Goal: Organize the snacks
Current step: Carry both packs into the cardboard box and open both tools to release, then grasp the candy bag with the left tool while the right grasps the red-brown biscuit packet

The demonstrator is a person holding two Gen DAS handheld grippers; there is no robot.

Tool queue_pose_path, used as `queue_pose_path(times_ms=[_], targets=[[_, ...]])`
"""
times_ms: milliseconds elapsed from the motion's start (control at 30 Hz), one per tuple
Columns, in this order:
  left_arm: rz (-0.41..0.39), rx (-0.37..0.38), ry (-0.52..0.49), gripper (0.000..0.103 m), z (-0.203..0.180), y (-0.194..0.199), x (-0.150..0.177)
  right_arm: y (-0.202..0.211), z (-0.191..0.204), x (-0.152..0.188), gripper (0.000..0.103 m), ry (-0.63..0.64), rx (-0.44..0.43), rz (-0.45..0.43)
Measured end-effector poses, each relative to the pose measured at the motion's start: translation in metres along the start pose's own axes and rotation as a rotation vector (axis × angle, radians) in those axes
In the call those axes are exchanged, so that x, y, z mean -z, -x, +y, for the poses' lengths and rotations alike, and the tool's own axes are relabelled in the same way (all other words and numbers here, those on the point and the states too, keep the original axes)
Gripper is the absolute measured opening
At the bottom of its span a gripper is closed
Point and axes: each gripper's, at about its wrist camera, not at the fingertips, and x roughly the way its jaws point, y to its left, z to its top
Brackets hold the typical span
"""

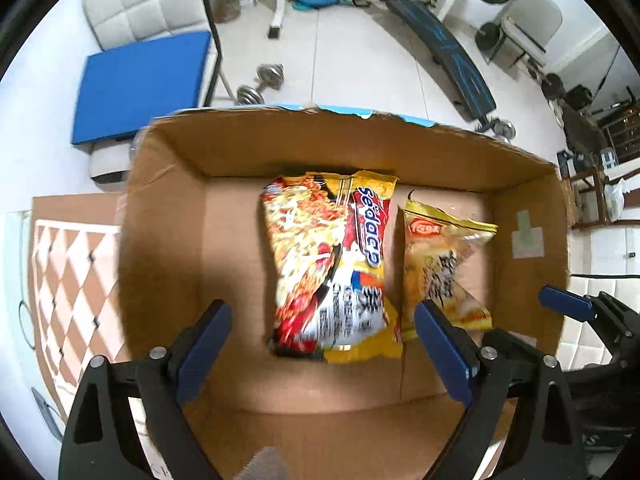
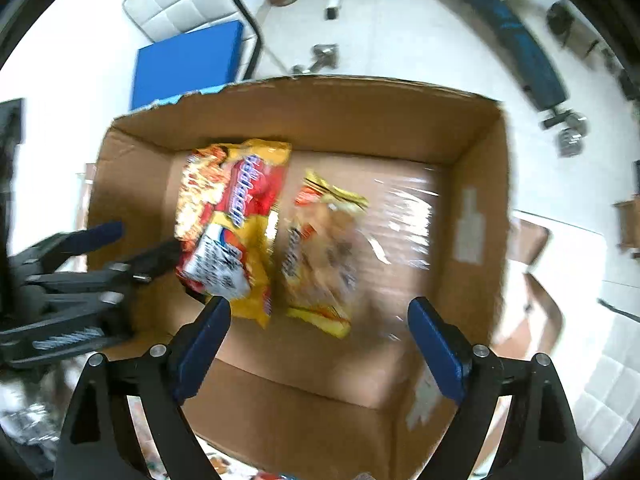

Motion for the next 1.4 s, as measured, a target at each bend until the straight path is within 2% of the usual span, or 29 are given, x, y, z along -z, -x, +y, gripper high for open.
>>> queue_pose_path(times_ms=[200, 533, 800, 967, 1100, 1233, 1400], targets=[[-0.103, -0.050, -0.003, 0.093, 0.008, 0.039, 0.045, 0.016, 0.002, 0.039, 0.093, -0.040, 0.050, -0.064], [-0.215, -0.093, -0.031, 0.093, -0.003, 0.083, 0.096, 0.063, 0.025, 0.107, 0.096, -0.062, 0.130, -0.197], [-0.295, -0.100, -0.031, 0.093, -0.003, 0.122, 0.141, 0.101, 0.045, 0.154, 0.096, -0.072, 0.110, -0.267], [-0.311, -0.095, -0.019, 0.093, 0.004, 0.134, 0.163, 0.114, 0.050, 0.180, 0.096, -0.094, 0.080, -0.270], [-0.293, -0.111, -0.019, 0.093, 0.010, 0.129, 0.186, 0.097, 0.046, 0.204, 0.096, -0.125, 0.074, -0.211], [-0.209, -0.132, -0.029, 0.093, 0.019, 0.098, 0.218, 0.063, 0.038, 0.235, 0.096, -0.153, 0.067, -0.118], [0.000, -0.125, -0.031, 0.093, 0.031, 0.030, 0.272, -0.002, 0.029, 0.290, 0.096, -0.228, 0.010, 0.061]])
